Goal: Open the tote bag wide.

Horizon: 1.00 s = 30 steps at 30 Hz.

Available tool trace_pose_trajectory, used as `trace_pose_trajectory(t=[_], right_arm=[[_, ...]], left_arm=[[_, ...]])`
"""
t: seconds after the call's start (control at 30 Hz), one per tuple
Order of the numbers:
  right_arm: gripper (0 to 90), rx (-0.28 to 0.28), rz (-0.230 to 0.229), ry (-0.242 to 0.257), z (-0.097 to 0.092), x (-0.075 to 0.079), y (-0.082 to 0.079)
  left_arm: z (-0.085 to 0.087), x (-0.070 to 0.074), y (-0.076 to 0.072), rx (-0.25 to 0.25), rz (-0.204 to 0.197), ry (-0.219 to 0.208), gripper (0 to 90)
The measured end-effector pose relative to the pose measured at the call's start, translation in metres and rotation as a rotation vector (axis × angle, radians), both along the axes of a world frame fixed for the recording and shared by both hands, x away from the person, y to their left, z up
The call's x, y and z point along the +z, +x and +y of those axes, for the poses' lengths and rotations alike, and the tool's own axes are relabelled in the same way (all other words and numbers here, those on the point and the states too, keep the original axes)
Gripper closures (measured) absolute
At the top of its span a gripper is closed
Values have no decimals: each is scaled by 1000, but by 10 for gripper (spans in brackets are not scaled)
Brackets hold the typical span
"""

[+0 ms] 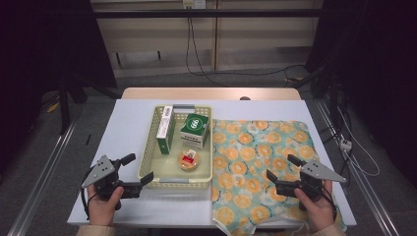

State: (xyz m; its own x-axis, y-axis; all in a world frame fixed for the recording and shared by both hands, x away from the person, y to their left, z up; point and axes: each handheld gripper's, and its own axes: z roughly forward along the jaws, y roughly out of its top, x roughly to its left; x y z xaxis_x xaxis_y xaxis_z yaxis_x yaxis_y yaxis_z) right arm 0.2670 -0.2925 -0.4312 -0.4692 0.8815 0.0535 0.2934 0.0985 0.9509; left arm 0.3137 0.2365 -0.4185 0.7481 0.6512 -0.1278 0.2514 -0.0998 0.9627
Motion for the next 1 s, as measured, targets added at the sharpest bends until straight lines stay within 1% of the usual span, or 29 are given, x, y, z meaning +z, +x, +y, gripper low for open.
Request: trace_pose_trajectory(t=[0.2,0.3,0.33,0.37,0.4,0.43,0.47,0.53,0.57,0.6,0.63,0.7,0.73,0.77,0.8,0.83,0.87,0.9,0.93,0.97,1.0], right_arm=[[59,12,10,-3,1,0,0],[61,28,15,-16,2,1,1],[70,36,22,-21,3,1,1],[81,45,28,-24,3,1,1],[92,55,41,-25,4,1,2],[92,70,51,-28,5,1,2],[92,80,59,-36,5,1,2],[93,87,67,-45,6,1,3],[114,108,74,-41,8,1,2],[118,116,75,-39,9,2,2],[118,116,75,-39,9,2,2],[132,134,74,-46,13,4,2],[142,149,71,-52,14,6,2],[145,163,78,-56,16,7,2],[145,179,84,-66,17,8,2],[145,191,85,-79,19,8,2],[145,191,85,-79,19,8,2],[144,211,115,-103,23,8,2],[143,227,126,-106,26,7,2],[143,227,126,-106,26,7,2],[124,259,149,-126,32,6,2]], left_arm=[[-2,0,0,0,-5,7,44],[-2,0,0,4,-13,15,43],[-2,0,0,6,-21,17,43],[-2,0,0,6,-21,17,43],[-3,1,1,7,-28,19,43],[-3,1,1,16,-38,26,44],[-5,1,1,31,-65,52,44],[-6,2,1,33,-67,55,44],[-7,2,2,44,-76,63,43],[-7,2,2,44,-76,63,43],[-8,3,2,49,-85,81,43],[-10,3,2,53,-78,80,32],[-11,4,2,54,-81,84,30],[-12,4,1,48,-79,78,30],[-13,4,1,40,-64,71,30],[-13,4,1,40,-64,71,29],[-14,4,2,37,-58,65,29],[-14,4,1,37,-59,65,29],[-14,4,1,34,-62,68,29],[-15,4,1,31,-61,60,29],[-14,5,1,30,-57,51,29]])
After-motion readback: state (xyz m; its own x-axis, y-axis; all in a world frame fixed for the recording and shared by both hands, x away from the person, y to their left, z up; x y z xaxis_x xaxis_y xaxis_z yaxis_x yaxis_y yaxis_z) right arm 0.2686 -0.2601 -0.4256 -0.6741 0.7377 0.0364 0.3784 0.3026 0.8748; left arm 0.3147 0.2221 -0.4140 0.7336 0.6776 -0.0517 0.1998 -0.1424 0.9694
